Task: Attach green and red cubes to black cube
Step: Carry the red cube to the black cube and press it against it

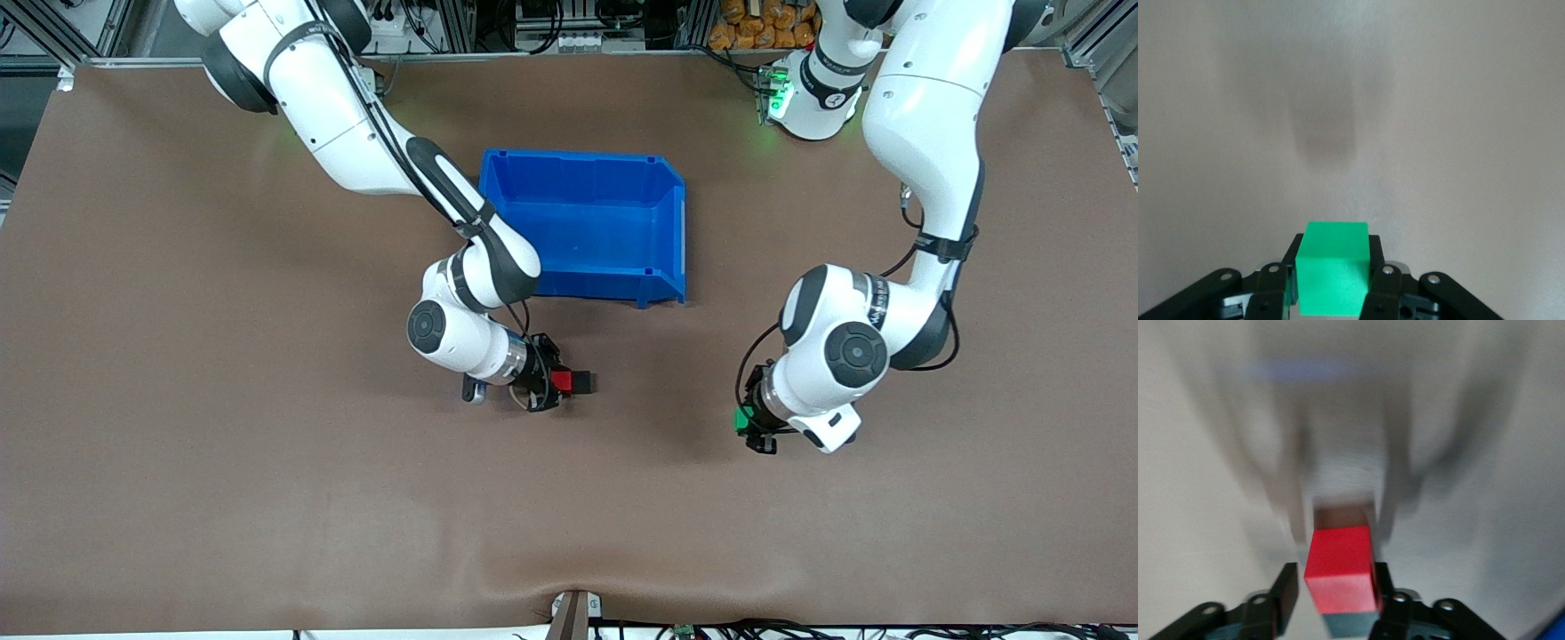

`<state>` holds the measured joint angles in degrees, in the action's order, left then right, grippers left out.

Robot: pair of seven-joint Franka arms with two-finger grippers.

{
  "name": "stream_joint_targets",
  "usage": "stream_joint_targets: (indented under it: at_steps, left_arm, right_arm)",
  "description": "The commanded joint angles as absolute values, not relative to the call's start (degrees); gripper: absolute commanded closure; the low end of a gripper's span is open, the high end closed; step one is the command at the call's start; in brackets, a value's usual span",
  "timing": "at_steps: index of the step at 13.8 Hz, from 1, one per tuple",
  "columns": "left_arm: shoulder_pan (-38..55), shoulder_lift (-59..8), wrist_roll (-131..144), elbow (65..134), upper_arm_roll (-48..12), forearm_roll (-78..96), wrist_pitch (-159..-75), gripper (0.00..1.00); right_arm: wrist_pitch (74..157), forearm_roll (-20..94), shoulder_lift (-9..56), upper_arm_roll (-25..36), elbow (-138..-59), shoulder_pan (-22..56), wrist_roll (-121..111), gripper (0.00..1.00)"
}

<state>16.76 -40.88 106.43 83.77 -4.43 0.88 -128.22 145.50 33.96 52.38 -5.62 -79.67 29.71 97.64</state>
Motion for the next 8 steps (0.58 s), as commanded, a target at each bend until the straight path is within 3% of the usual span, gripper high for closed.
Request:
stream_joint_targets:
  at_steps: [1,4,8]
  left_arm:
    - [19.59,-43.06,111.17,82.18,-4.22,2.11,-128.94,1.0]
    - [21.44,-45.52,113.81,82.09,-4.31,2.37,-128.94,1.0]
    - [24.69,-49.29,115.66,78.5,-4.48,4.22,-129.11,1.0]
  right_arm:
    - [134.1,32.61,49.75,-4.57,-77.1,26.03,98.43,0.0]
    - [115.81,27.89,49.75,-2.64,-65.77,21.37,97.74,0.0]
    - [106.91,19.78,47.04,-2.46,-62.49,12.59,82.66,0.0]
